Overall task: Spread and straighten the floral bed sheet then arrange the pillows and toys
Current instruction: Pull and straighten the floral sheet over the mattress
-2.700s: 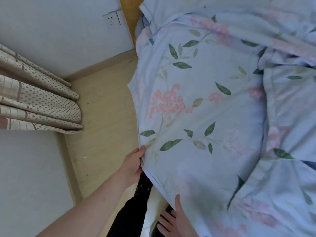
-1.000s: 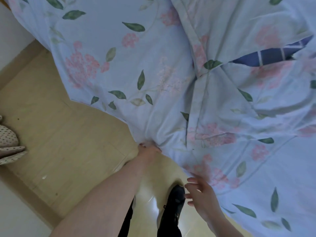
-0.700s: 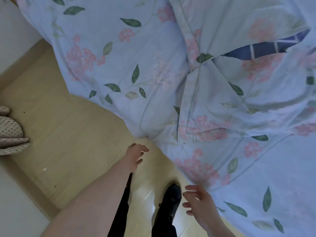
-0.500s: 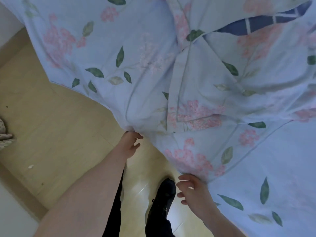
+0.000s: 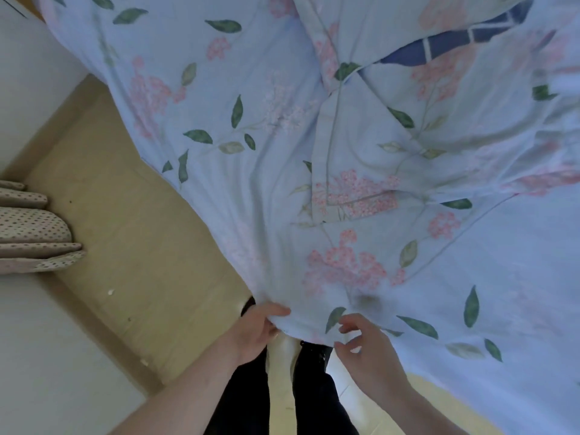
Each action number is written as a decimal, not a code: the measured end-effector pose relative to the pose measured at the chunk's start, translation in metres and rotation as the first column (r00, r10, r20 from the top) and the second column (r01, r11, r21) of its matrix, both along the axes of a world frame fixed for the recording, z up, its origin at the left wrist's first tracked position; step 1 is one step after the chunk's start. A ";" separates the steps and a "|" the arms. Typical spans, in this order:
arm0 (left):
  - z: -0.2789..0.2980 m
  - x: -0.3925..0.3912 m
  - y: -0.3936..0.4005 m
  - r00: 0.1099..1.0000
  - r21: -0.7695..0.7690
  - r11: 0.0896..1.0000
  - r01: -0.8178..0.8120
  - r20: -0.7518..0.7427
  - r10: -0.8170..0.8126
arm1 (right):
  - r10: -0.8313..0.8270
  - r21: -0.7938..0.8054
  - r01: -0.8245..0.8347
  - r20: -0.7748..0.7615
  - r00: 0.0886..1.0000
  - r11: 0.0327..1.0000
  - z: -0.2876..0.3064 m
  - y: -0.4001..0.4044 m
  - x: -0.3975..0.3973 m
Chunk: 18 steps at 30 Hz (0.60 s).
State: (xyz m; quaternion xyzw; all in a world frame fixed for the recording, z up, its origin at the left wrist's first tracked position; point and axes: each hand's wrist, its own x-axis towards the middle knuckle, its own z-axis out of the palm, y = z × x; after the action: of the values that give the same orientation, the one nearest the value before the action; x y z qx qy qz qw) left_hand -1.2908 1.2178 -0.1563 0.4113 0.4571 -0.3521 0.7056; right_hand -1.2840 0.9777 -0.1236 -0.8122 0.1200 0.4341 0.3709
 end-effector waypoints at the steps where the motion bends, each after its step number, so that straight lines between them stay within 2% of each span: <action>1: 0.010 -0.009 -0.010 0.999 -0.024 0.999 0.031 0.015 -0.031 | 0.104 -0.017 -0.103 0.079 0.991 0.994 0.004 0.000 -0.007; 4: 0.040 -0.021 -0.031 0.998 -0.049 0.999 0.004 0.064 -0.001 | 0.352 -0.089 -0.341 0.199 0.914 0.936 0.017 0.001 -0.028; 7: 0.062 -0.019 -0.042 0.982 -0.091 0.984 -0.152 0.098 0.161 | 0.441 -0.204 -0.403 0.198 0.875 0.892 0.018 0.001 -0.044; 9: 0.077 -0.023 -0.039 0.961 -0.104 0.963 -0.249 0.099 0.260 | 0.397 -0.286 -0.330 0.218 0.892 0.899 0.021 0.001 -0.056; 12: 0.079 -0.033 -0.025 0.923 -0.013 0.926 -0.377 0.084 0.377 | 0.178 -0.309 -0.105 0.221 0.959 0.945 0.025 -0.003 -0.068; 13: 0.076 -0.034 -0.019 0.915 0.033 0.917 -0.398 0.081 0.394 | 0.153 -0.315 -0.078 0.222 0.963 0.946 0.024 -0.003 -0.067; 15: 0.078 -0.044 -0.020 0.933 0.082 0.930 -0.358 0.076 0.352 | 0.148 -0.327 -0.066 0.234 0.961 0.943 0.030 0.000 -0.074; 18: 0.085 -0.058 -0.046 0.993 0.077 0.992 -0.104 0.065 0.099 | 0.137 -0.288 -0.052 0.282 0.950 0.956 0.043 0.005 -0.081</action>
State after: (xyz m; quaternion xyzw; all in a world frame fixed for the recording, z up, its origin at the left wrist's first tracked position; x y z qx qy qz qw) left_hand -1.3486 1.1713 -0.0717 0.4260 0.4694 -0.2844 0.7192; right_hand -1.3648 0.9822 -0.0808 -0.9171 0.0826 0.3026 0.2461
